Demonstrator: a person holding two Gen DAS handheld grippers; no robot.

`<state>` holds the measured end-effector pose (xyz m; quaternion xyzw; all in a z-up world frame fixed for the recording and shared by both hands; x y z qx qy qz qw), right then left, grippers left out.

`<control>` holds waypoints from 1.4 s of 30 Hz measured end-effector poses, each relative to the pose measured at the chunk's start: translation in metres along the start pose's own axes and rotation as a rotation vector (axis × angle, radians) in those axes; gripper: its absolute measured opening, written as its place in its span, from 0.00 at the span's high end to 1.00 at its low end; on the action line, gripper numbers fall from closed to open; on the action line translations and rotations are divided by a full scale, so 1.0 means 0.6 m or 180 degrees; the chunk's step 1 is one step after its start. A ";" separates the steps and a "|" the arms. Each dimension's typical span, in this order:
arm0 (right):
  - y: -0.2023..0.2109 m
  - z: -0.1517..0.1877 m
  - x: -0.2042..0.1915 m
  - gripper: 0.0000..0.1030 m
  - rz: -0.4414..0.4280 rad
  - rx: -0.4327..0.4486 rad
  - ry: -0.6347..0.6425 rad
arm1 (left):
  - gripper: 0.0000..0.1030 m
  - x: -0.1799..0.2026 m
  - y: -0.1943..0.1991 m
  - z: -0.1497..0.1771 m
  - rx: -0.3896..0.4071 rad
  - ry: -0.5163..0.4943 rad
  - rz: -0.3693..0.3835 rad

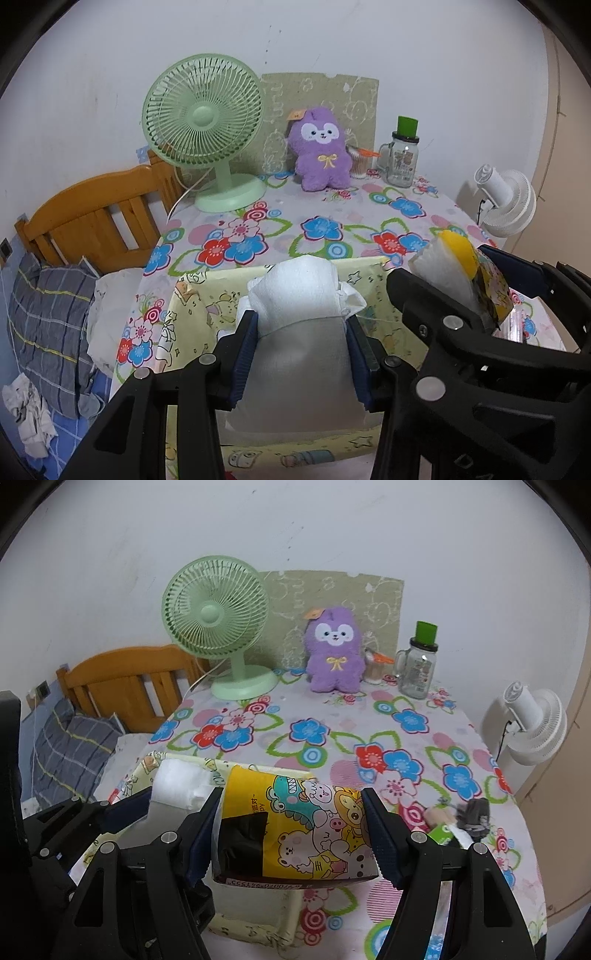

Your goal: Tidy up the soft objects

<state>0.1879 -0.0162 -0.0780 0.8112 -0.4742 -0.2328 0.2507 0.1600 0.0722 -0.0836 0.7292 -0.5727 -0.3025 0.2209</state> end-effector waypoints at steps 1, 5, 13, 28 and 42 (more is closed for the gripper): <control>-0.006 0.000 -0.003 0.28 -0.0013 -0.0025 0.0007 | 0.53 -0.001 -0.004 0.000 -0.0020 -0.0009 0.0001; -0.035 0.001 -0.007 0.28 -0.0101 -0.0132 -0.0006 | 0.51 -0.010 -0.028 0.004 -0.0121 -0.0015 0.0018; -0.085 -0.002 -0.020 0.28 -0.0144 -0.0268 0.0026 | 0.44 -0.022 -0.069 0.007 -0.0330 -0.0007 0.0024; -0.104 -0.012 -0.048 0.09 -0.0082 -0.0246 0.0238 | 0.14 -0.051 -0.067 0.012 -0.0162 0.0111 -0.0105; -0.064 -0.003 -0.047 0.06 -0.0082 -0.0196 0.0149 | 0.09 -0.046 -0.031 0.020 -0.0098 0.0172 -0.0137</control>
Point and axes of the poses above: each gripper's, at about its wrist camera, not at the fingertips, and y roughly against the way its jaws point, x to its right, z to its underside, the point moved 3 cm from there along -y, roughly the way its jaws point, and after that the axes turned 14 degrees about -z, right-handed, at the moved point
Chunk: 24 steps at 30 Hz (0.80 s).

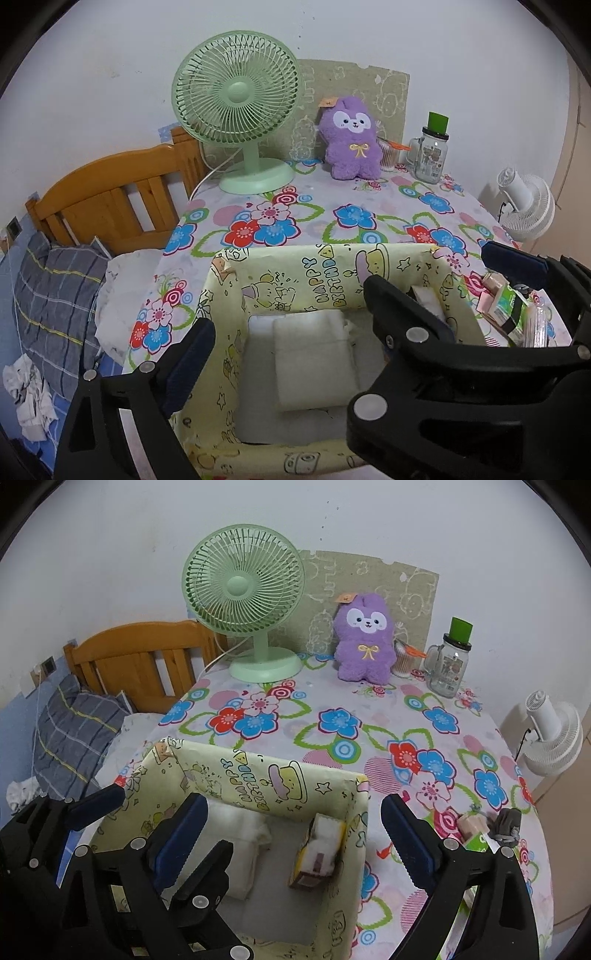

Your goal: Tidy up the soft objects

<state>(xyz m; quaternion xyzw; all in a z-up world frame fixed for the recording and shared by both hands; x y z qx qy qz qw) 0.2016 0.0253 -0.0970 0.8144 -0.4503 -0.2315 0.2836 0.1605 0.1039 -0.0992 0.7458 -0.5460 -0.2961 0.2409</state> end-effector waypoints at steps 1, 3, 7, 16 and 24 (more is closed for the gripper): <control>0.004 0.001 0.001 0.06 -0.0008 0.0003 -0.0006 | 0.09 0.001 0.004 0.001 0.0010 -0.0003 -0.0001; 0.012 0.003 0.003 0.06 -0.0020 0.0008 -0.0022 | 0.09 0.004 0.012 0.002 0.0032 -0.0006 -0.0001; 0.029 0.008 0.008 0.06 -0.0048 0.0013 -0.0074 | 0.09 0.011 0.028 0.001 0.0080 -0.0015 0.0008; 0.061 0.017 0.023 0.06 -0.0081 0.0033 -0.0194 | 0.09 0.030 0.062 0.003 0.0161 -0.0015 0.0006; 0.099 0.029 0.041 0.06 -0.0025 0.0091 -0.0225 | 0.09 0.056 0.092 0.008 0.0227 -0.0037 0.0043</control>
Point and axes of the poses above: each gripper's, at about its wrist camera, not at the fingertips, and y roughly against the way its jaws point, x to its right, z to its underside, the point moved 3 cm from there along -y, roughly the way its jaws point, and after that the axes turned 14 degrees about -z, right-handed, at the moved point
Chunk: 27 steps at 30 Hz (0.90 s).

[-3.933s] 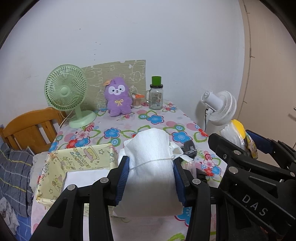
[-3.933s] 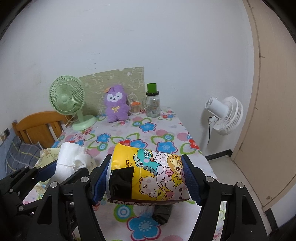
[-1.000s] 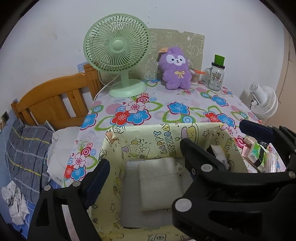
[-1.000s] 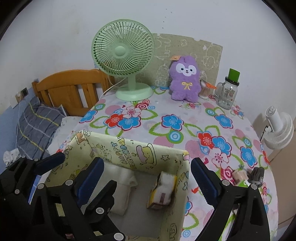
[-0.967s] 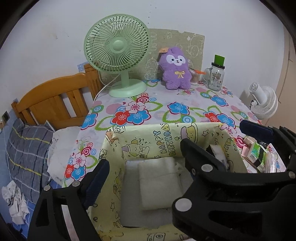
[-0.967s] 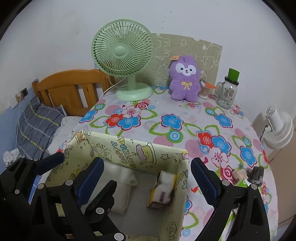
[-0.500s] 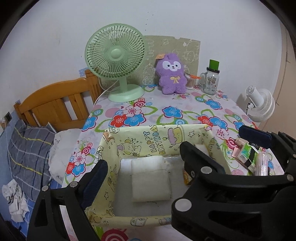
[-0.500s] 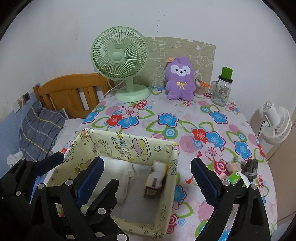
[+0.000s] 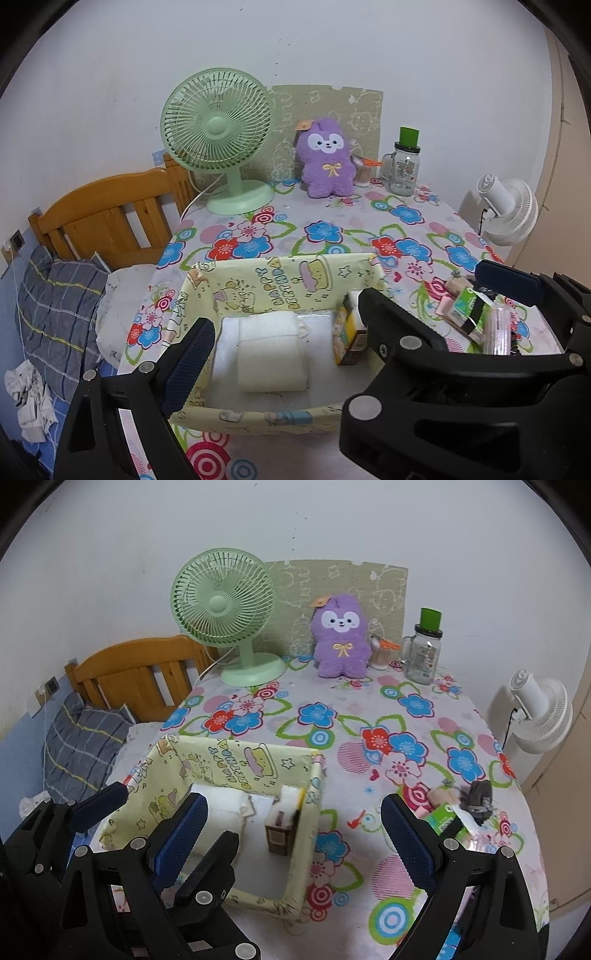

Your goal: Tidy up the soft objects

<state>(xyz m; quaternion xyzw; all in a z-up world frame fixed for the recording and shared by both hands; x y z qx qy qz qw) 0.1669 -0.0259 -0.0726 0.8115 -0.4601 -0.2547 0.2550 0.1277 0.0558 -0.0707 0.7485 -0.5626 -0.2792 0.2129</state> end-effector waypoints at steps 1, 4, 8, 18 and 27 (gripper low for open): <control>0.004 0.001 0.002 0.06 0.0012 0.0011 -0.0002 | 0.09 0.003 0.004 0.001 0.0008 -0.0005 0.0006; 0.020 0.003 0.008 0.06 0.0033 0.0042 -0.0010 | 0.08 0.012 0.016 0.001 0.0045 -0.0015 0.0023; 0.042 0.007 0.016 0.06 0.0073 0.0096 -0.0006 | 0.08 0.023 0.032 0.000 0.0091 -0.0033 0.0057; 0.095 0.017 0.034 0.06 0.0166 0.0204 0.0005 | 0.08 0.054 0.073 0.002 0.0192 -0.0076 0.0126; 0.131 0.030 0.058 0.06 0.0228 0.0275 -0.0041 | 0.08 0.087 0.101 0.007 0.0258 -0.0138 0.0180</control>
Point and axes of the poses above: each gripper's, at about its wrist camera, not at the fingertips, and y roughly against the way its jaws point, x to its right, z to its underside, the point moved 3 cm from there along -y, roughly the way its jaws point, and after that the axes turned 14 degrees about -z, right-handed, at the moved point
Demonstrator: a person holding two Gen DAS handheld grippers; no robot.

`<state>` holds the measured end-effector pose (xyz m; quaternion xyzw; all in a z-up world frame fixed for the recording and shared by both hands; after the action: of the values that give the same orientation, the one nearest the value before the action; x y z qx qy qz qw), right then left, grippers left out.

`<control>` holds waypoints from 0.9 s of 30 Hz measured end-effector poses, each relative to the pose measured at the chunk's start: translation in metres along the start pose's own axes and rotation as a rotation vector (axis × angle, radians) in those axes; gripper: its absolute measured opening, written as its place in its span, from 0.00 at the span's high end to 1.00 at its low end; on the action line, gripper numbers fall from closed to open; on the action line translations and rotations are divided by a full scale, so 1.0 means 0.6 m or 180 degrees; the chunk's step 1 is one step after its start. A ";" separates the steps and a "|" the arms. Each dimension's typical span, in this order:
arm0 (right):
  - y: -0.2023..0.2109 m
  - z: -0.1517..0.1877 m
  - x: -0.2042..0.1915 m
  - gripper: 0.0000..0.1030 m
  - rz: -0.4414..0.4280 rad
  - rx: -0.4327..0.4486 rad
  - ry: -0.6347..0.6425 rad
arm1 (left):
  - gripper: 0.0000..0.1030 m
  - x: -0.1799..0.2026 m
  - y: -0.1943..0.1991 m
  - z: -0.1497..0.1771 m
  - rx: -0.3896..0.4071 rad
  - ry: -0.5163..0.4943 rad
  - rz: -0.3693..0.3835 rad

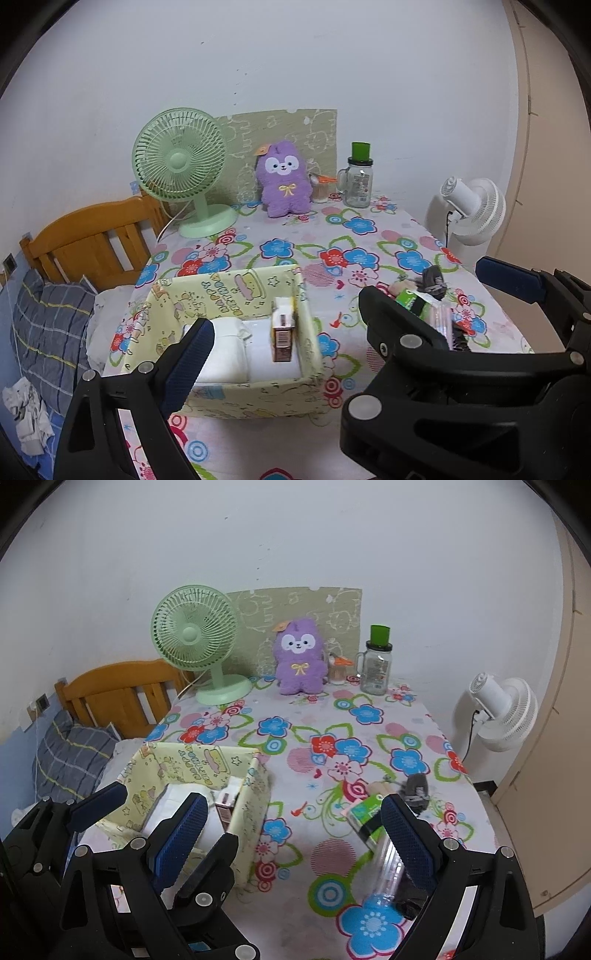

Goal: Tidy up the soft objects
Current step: 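Move both tools from the box toward the clear tube and black bag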

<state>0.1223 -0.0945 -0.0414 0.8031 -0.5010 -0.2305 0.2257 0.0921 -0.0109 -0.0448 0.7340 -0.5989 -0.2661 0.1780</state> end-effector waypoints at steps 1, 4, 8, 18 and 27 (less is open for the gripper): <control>0.004 0.001 0.004 0.06 0.0011 0.0001 0.0000 | 0.08 0.004 0.002 0.000 0.0002 -0.0001 0.0011; 0.015 0.005 0.013 0.06 0.0048 0.0015 0.0011 | 0.08 0.015 0.007 0.002 0.0008 0.0002 0.0046; 0.029 0.012 0.028 0.06 0.0082 0.0044 0.0007 | 0.08 0.034 0.016 0.004 0.0022 -0.0011 0.0084; 0.052 0.027 0.067 0.06 0.0134 0.0083 -0.0070 | 0.08 0.076 0.029 0.009 0.0075 -0.0048 0.0117; 0.064 0.042 0.113 0.06 0.0186 0.0114 -0.0175 | 0.08 0.122 0.033 0.011 0.0152 -0.0163 0.0098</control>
<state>0.1064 -0.1745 -0.0484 0.7854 -0.5342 -0.2368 0.2040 0.0831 -0.0862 -0.0516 0.7217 -0.6207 -0.2677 0.1491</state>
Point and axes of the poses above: each gripper's, at about its wrist camera, not at the fingertips, and y roughly against the way its jaws point, x to its right, z to its underside, the point moved 3 cm from there along -y, roughly the way its jaws point, and after that the axes turned 14 degrees about -z, right-handed, at the moved point
